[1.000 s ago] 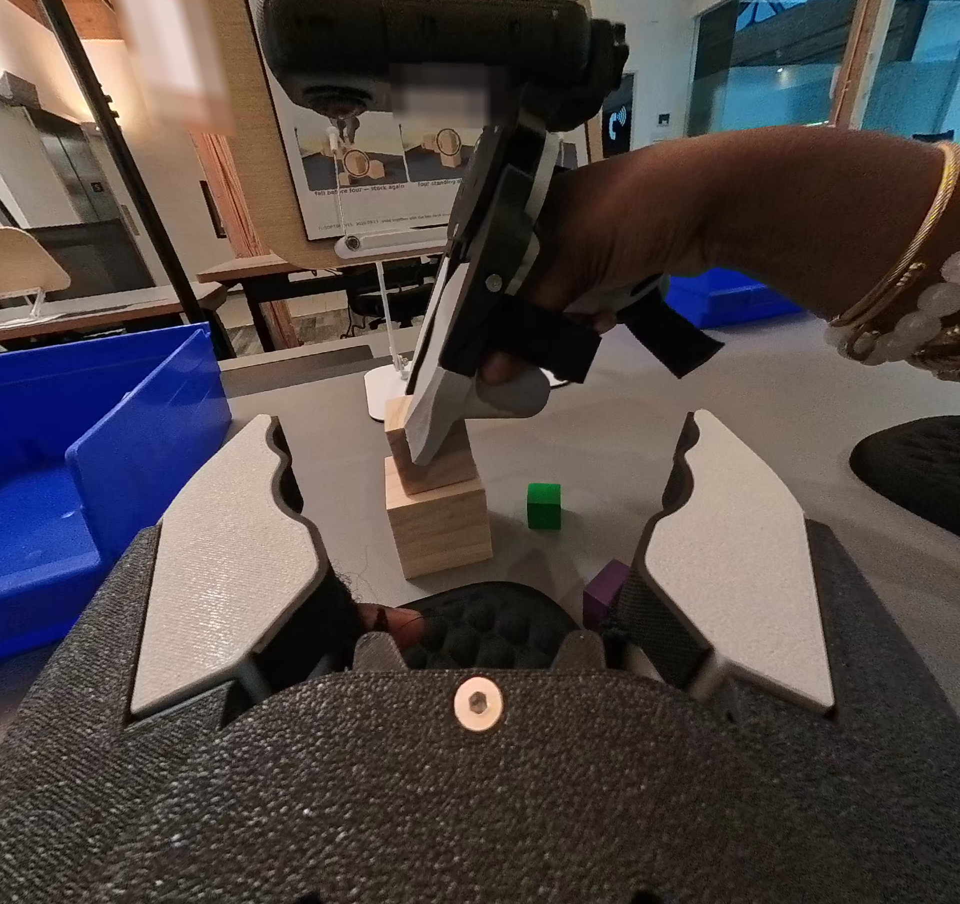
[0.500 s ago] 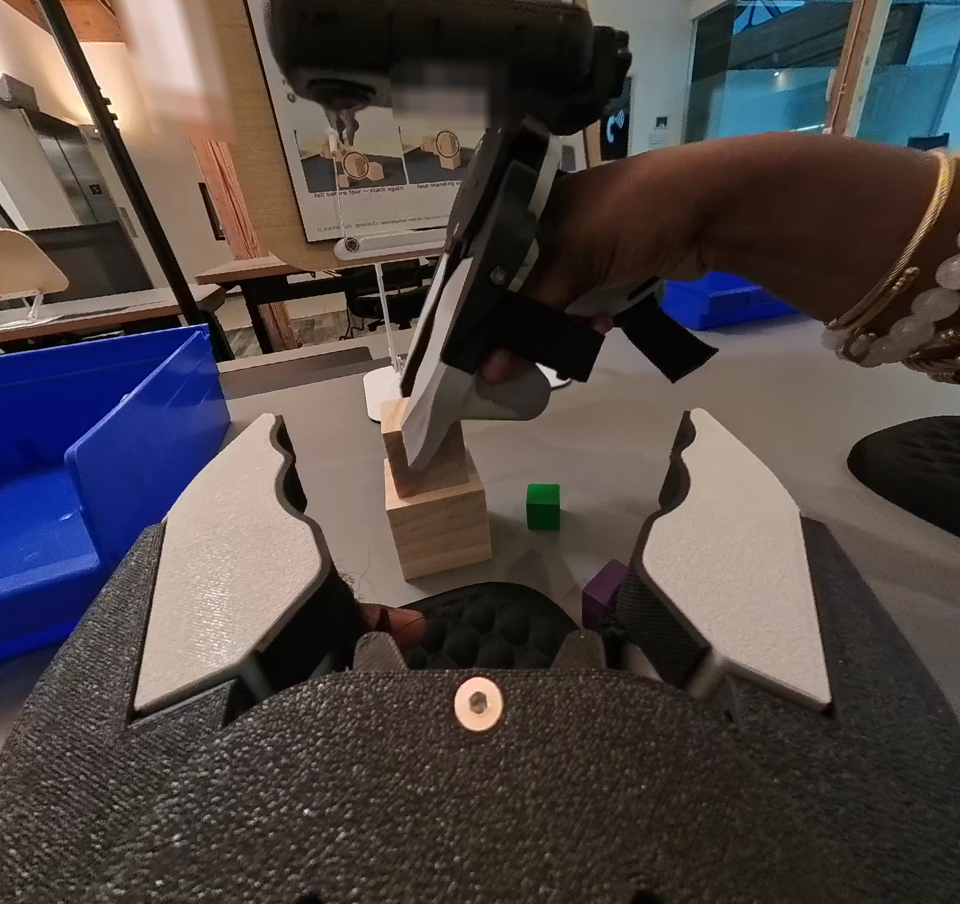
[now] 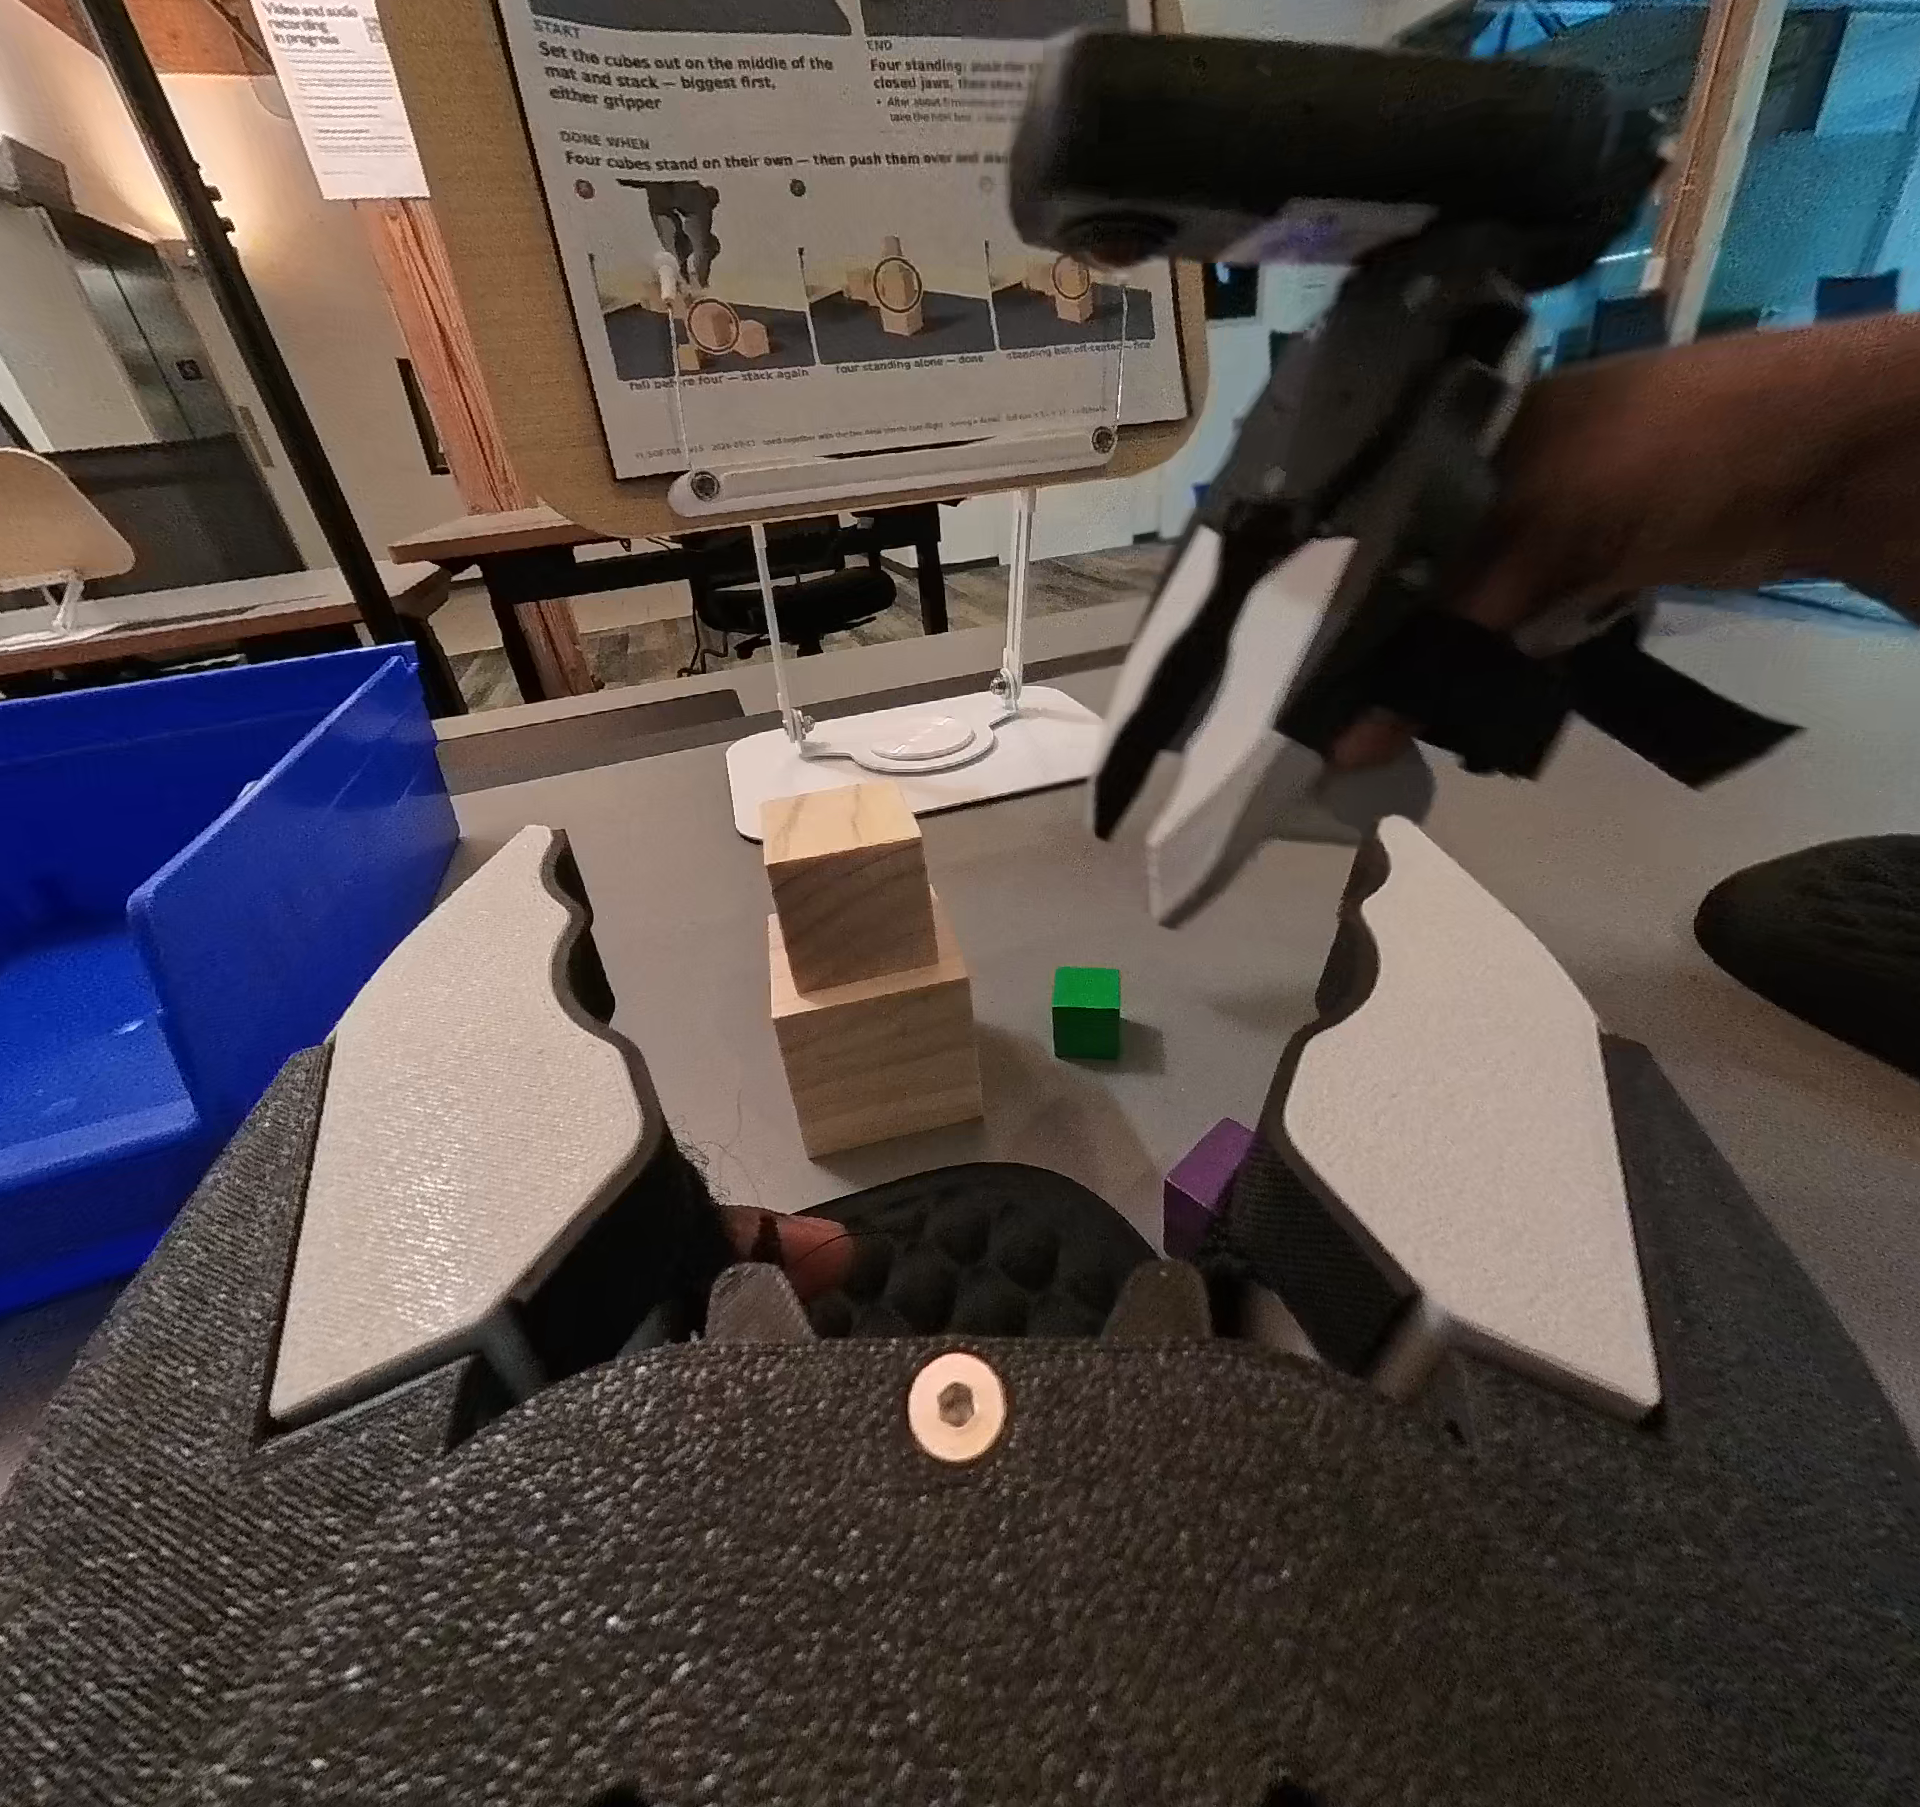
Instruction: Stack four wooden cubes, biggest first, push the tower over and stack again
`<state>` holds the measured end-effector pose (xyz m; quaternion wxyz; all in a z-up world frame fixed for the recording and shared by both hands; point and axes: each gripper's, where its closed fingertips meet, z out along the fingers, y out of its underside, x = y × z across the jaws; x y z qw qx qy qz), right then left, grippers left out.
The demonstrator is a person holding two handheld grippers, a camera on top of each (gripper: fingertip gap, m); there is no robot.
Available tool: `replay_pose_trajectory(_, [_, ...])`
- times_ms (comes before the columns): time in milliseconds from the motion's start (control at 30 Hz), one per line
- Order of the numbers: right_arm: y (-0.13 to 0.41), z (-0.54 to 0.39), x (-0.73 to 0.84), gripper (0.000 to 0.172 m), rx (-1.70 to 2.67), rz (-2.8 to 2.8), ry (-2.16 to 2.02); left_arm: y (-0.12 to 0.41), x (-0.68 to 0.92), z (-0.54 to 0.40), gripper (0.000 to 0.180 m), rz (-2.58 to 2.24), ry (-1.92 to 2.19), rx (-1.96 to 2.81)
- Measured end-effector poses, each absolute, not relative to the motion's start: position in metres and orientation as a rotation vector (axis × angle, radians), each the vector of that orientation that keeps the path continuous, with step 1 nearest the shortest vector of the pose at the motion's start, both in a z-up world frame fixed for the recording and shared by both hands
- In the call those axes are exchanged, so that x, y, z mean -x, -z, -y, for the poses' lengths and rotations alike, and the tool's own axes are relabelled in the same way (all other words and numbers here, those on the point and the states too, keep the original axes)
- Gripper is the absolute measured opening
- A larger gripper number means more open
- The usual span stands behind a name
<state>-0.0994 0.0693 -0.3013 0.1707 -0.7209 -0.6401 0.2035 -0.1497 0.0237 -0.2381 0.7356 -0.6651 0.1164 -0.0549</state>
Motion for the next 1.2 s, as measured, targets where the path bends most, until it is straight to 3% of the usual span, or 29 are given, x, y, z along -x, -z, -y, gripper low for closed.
replay_pose_trajectory(167, [0.315,-0.023,0.091,0.053,1.854,1.953,-0.834,0.238,0.151,-0.024,0.133,-0.249,0.126,1.463])
replay_pose_trajectory(400, [0.332,0.004,0.098,0.055,1.607,2.12,-0.887,0.238,0.152,-0.024,0.132,-0.238,0.13,1.462])
replay_pose_trajectory(933, [0.348,0.009,0.106,0.027,1.446,2.318,-0.797,0.238,0.152,-0.024,0.132,-0.238,0.138,1.464])
replay_pose_trajectory(1200, [0.307,-0.014,0.109,0.027,1.529,2.143,-0.85,0.238,0.152,-0.024,0.132,-0.239,0.137,1.463])
